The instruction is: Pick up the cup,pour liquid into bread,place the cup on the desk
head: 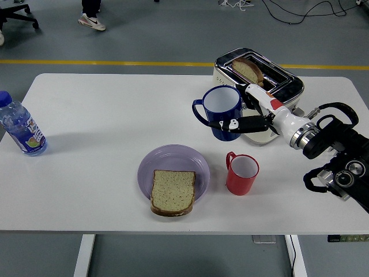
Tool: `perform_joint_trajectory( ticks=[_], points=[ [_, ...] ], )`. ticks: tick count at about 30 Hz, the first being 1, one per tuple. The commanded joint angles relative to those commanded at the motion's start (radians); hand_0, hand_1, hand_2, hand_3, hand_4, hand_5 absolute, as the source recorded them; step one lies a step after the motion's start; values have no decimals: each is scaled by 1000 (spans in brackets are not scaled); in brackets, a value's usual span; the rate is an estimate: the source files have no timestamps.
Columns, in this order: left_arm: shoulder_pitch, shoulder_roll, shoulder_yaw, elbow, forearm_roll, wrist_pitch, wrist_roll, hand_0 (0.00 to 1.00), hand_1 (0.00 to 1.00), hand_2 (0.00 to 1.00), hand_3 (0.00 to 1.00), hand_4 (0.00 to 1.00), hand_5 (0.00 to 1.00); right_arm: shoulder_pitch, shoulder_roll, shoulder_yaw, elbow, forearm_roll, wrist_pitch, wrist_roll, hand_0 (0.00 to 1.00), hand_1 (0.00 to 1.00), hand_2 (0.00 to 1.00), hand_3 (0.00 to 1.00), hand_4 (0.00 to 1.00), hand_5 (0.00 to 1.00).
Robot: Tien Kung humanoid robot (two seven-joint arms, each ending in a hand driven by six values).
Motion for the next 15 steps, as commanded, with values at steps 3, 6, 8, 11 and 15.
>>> perform_joint_trajectory(
  ticks=[3,6,8,11,15],
  points=[
    [0,0,0,0,2,-1,-1,668,736,736,627,392,998,-35,-5,45,9,24,-9,-3,440,406,548,565,638,2],
    [2,-1,-1,0,1,-1,-2,668,736,736,627,392,998,-71,-7,89,14,24,-23,4,440,406,548,565,638,2],
    [3,-2,0,0,1,-1,-2,668,735,737,627,393,998,-96,-7,123,16,22,-35,11,429,403,544,564,640,2],
    [5,-2,2,0,2,-1,-3,668,735,737,627,393,998,-131,-4,166,16,7,-57,25,429,403,544,564,640,2],
    [8,-3,6,0,2,-2,-4,668,735,736,627,393,998,-188,4,234,8,-39,-97,51,425,396,538,563,638,2]
  ],
)
